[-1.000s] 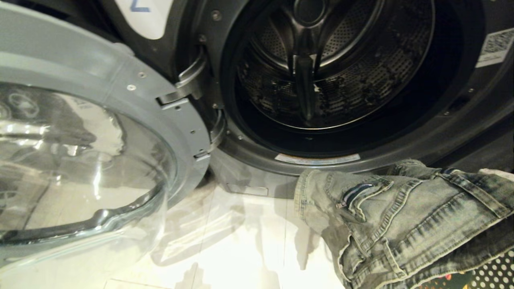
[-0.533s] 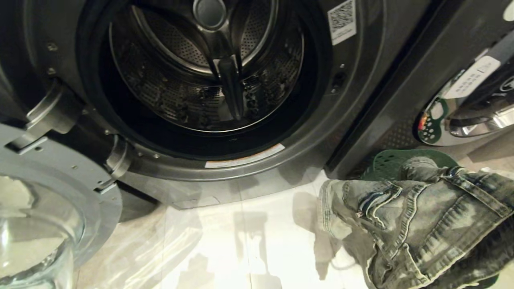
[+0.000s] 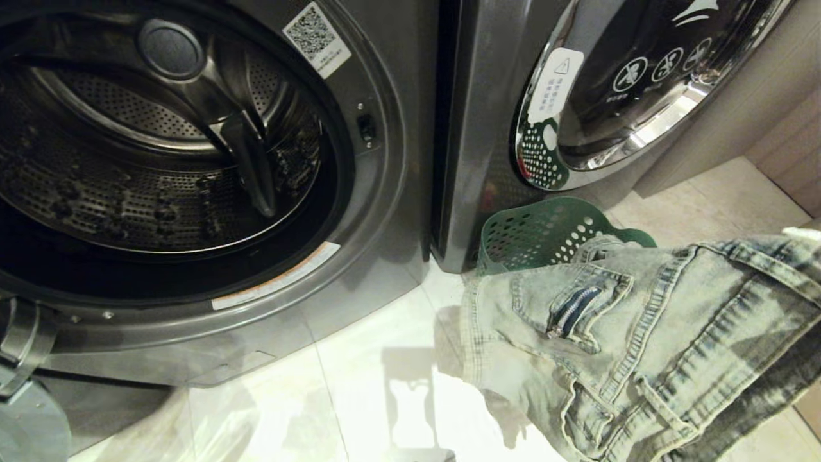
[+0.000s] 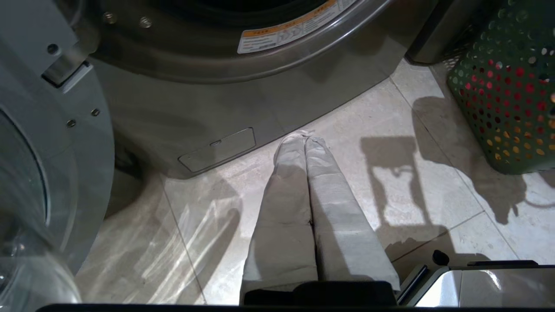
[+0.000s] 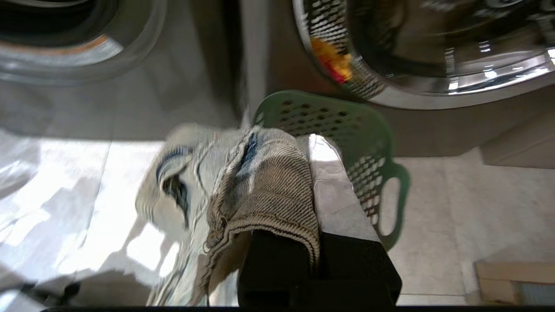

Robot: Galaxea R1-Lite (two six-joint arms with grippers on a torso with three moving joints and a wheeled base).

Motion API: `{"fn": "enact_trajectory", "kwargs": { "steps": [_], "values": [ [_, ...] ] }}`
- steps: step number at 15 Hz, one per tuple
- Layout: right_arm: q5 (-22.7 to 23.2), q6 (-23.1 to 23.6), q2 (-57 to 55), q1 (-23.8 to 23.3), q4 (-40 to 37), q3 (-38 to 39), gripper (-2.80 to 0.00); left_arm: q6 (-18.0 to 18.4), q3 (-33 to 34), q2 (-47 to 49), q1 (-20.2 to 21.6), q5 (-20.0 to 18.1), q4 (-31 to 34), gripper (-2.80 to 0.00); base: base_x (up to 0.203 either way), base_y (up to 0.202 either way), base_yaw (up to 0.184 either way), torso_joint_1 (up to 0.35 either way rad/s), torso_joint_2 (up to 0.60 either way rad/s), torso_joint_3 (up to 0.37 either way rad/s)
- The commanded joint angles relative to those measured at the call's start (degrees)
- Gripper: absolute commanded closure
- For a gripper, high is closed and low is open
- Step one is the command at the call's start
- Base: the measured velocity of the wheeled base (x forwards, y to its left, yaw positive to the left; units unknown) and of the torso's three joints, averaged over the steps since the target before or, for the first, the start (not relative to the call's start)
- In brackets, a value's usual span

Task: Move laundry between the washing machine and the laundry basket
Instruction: Pick a cloth and place it into the basket

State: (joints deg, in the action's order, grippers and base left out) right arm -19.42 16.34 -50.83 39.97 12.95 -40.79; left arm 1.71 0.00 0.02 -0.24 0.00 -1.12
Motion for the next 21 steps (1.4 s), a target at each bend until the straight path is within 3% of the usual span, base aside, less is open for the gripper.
{"fn": "enact_trajectory", "kwargs": {
  "steps": [1, 6, 10, 14, 17, 21],
  "values": [
    [-0.36, 0.12, -3.24, -1.97, 0.30, -4.07, 0.00, -0.04, 0.35, -0.02, -0.02, 0.00, -0.02, 0.00, 0.000, 0.000, 0.000, 0.000, 0.00, 0.000],
    [-0.96, -2.00, -17.20, -13.48, 0.11, -23.40, 0.00, 0.05, 0.35, -0.02, -0.02, 0.00, 0.07, 0.00, 0.000, 0.000, 0.000, 0.000, 0.00, 0.000],
    [-1.10, -6.28, -17.76, -14.12, -0.24, -13.00, 0.00, -0.04, 0.35, -0.02, -0.02, 0.00, 0.15, 0.00, 0.000, 0.000, 0.000, 0.000, 0.00, 0.000],
    [-0.94, -15.51, -21.51, -17.10, 0.10, -3.23, 0.00, -0.12, 0.35, -0.02, -0.02, 0.00, 0.15, 0.00, 0.000, 0.000, 0.000, 0.000, 0.00, 0.000],
    [-0.64, -21.68, -29.41, -21.74, 0.60, -2.69, 0.00, -0.12, 0.35, -0.02, -0.02, 0.00, 0.15, 0.00, 0.000, 0.000, 0.000, 0.000, 0.00, 0.000],
    [-0.17, -22.78, -37.36, -25.80, 6.42, -10.02, 0.00, -0.12, 0.35, -0.02, -0.02, 0.00, 0.15, 0.00, 0.000, 0.000, 0.000, 0.000, 0.00, 0.000]
  ]
}}
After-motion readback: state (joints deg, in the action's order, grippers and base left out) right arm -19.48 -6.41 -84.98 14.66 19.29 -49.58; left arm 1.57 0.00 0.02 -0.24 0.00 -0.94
